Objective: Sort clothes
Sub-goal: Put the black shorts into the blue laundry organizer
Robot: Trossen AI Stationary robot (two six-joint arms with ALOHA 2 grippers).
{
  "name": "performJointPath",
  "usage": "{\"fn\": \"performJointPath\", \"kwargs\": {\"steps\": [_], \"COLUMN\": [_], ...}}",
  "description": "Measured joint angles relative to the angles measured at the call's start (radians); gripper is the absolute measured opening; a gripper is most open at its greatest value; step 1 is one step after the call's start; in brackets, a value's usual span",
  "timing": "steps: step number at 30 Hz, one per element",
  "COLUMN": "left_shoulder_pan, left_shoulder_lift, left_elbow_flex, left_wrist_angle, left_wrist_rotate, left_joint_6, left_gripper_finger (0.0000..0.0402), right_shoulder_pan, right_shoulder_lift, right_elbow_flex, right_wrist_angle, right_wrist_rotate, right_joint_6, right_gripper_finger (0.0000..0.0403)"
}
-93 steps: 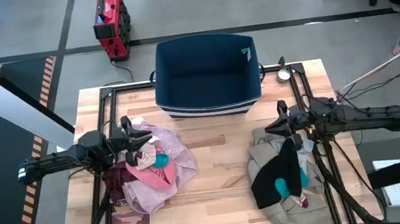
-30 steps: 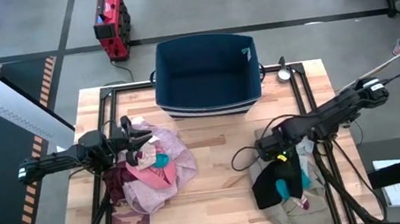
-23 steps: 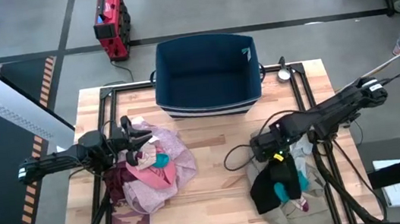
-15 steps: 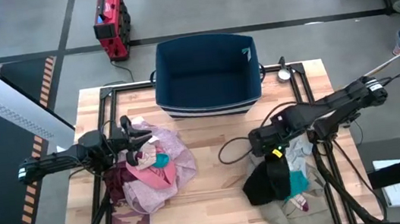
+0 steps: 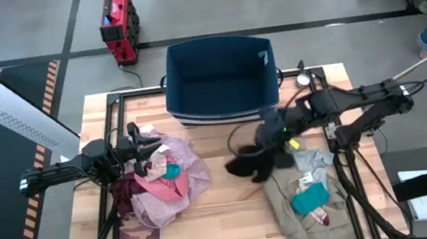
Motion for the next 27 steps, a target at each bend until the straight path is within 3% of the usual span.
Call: {"fn": "performJointPath", "kwargs": {"steps": [8,15,27], "left_shoulder_pan": [0.000,0.000,0.000], "left_shoulder_lift": [0.000,0.000,0.000], "left_elbow_flex": [0.000,0.000,0.000], "left_wrist_angle": [0.020,0.044,0.072], "left_wrist_rotate": [0.000,0.000,-0.005], "left_joint_6": [0.000,0.000,0.026], "left_gripper_finger": [0.0074,0.0074,0.0074], "right_shoulder_pan": [-0.154,-0.320,-0.597], "right_shoulder_lift": [0.000,0.000,0.030], "right_elbow_flex": [0.025,0.025,0.026], "right_wrist_angle": [0.320,0.532,0.571], "right_wrist_rotate": [0.029,0.030,-0.006], "right_joint_6": [-0.280,-0.376,-0.398], "right_gripper_finger": [0.0003,0.0003,0.0003]}}
